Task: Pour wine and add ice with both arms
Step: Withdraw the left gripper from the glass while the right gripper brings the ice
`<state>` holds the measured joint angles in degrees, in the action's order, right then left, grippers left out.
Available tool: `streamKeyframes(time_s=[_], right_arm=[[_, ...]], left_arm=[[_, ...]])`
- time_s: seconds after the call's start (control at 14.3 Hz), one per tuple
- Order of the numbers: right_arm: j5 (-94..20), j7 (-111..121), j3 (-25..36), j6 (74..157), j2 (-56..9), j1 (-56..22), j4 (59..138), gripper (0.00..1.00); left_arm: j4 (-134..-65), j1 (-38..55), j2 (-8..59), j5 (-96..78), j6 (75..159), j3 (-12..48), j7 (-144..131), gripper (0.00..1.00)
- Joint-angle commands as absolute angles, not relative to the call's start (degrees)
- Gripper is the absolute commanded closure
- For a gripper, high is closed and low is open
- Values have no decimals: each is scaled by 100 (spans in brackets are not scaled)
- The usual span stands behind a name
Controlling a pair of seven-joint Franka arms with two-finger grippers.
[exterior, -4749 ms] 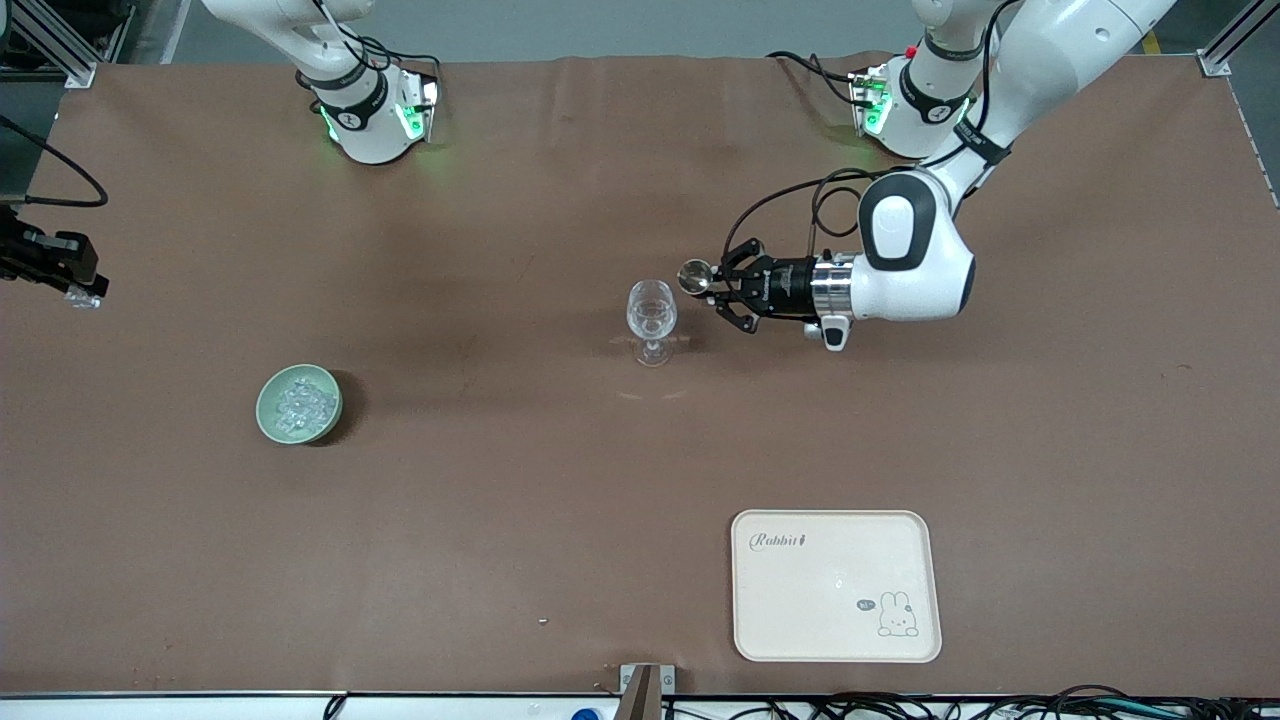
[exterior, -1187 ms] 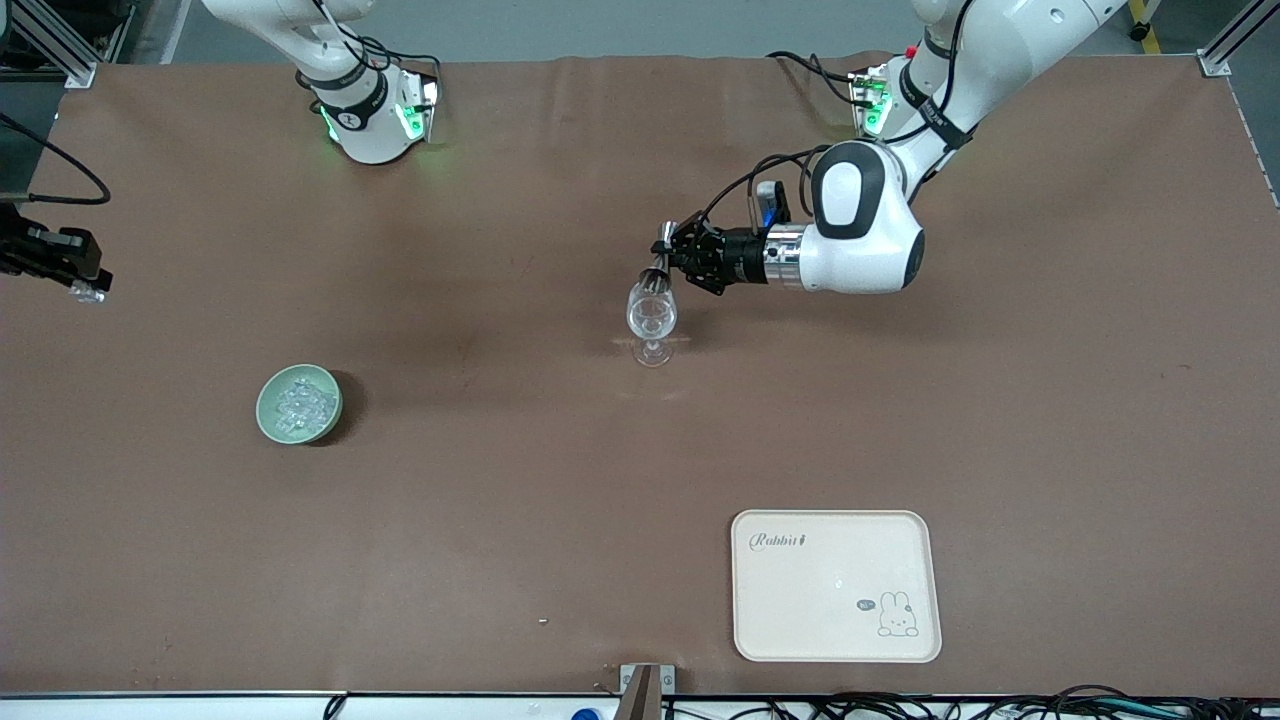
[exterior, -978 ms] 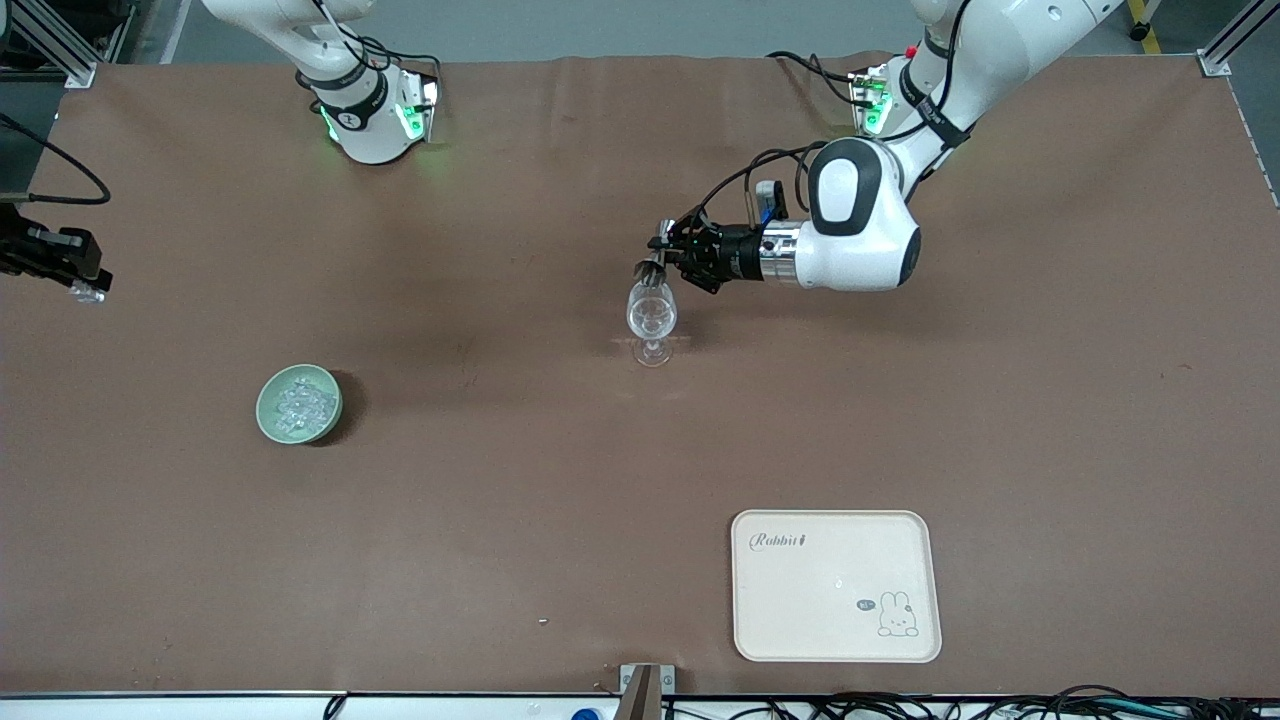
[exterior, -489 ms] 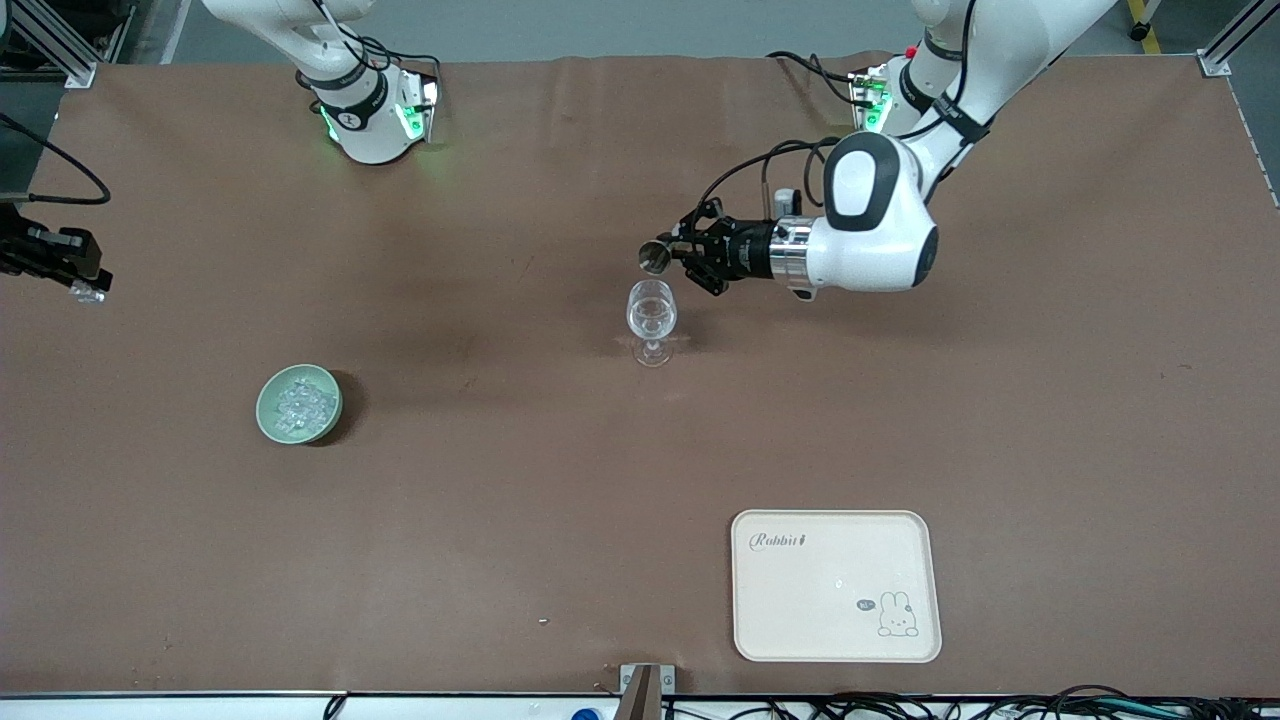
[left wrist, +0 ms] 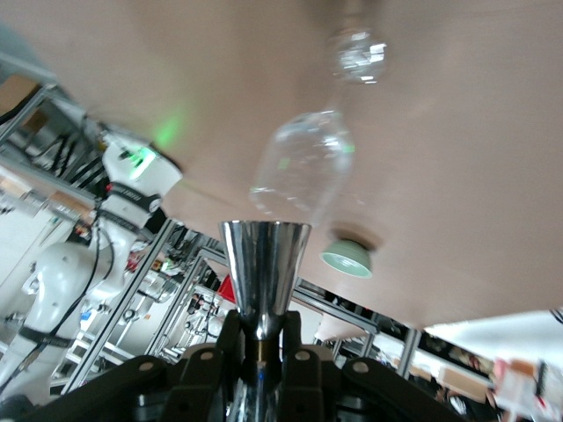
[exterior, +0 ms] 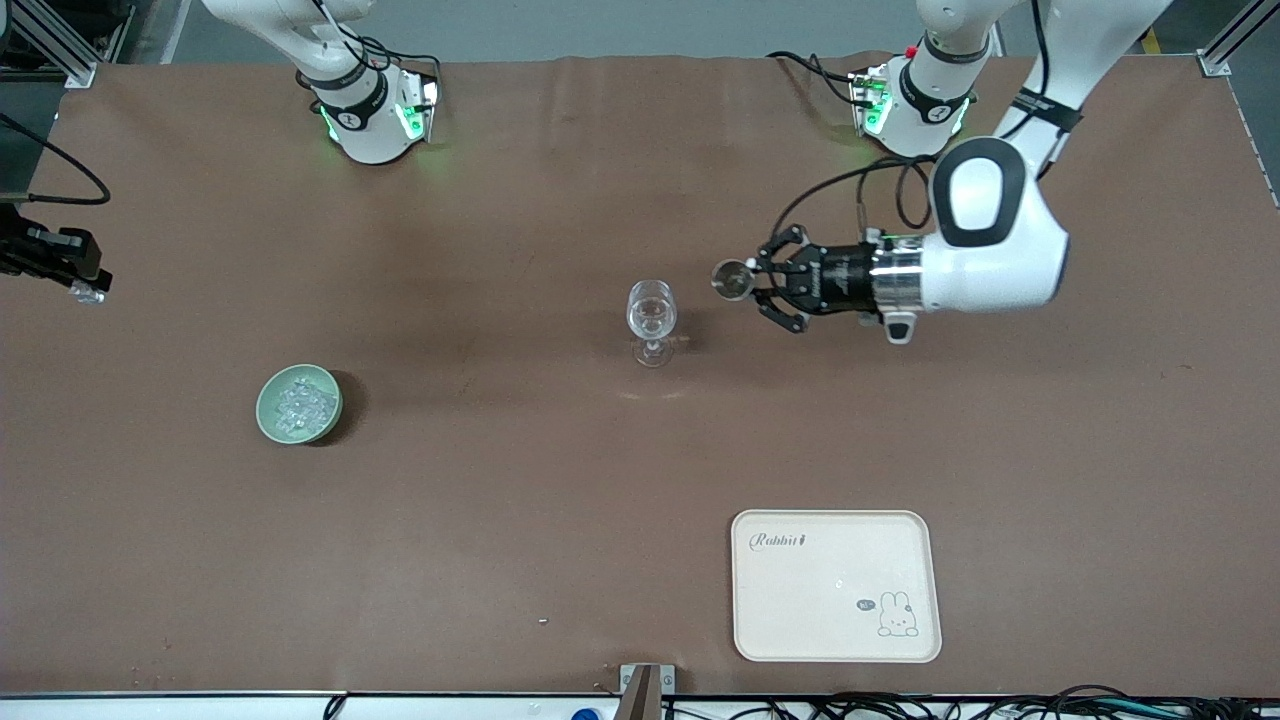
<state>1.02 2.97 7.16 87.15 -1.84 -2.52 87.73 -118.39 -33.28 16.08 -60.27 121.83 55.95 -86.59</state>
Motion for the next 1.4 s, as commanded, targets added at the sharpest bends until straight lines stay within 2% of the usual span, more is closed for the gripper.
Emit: streamKeyframes(time_s=[0.0,0.35,0.56,0.77,0.98,1.33], right_arm=[[167,272,677,8885,-70,-395,8921,98],[167,220,677,9254,-140,-1290,8930,100],[167,-515,677,9552,-351,-1923,8912,100],[167,-1894,686,9913,-702,-2740,8868,100],[123,-2915,685,10133,-1001,-3373,8859,100],[79,-4146,677,10511,-1695,-4226,8509,100]], left_arm=[[-11541,-3874,2265,-5679,12076,5634,-7852,100],[-11233,-4403,3154,-5467,12033,5318,-6542,100],[-11224,-4570,3295,-5414,11997,4888,-5663,100],[-11163,-4562,3471,-5379,11858,4334,-4784,100],[-10663,-4562,3927,-5318,11165,3842,-4334,100],[-10301,-4553,4323,-4992,10960,3411,-4000,99]])
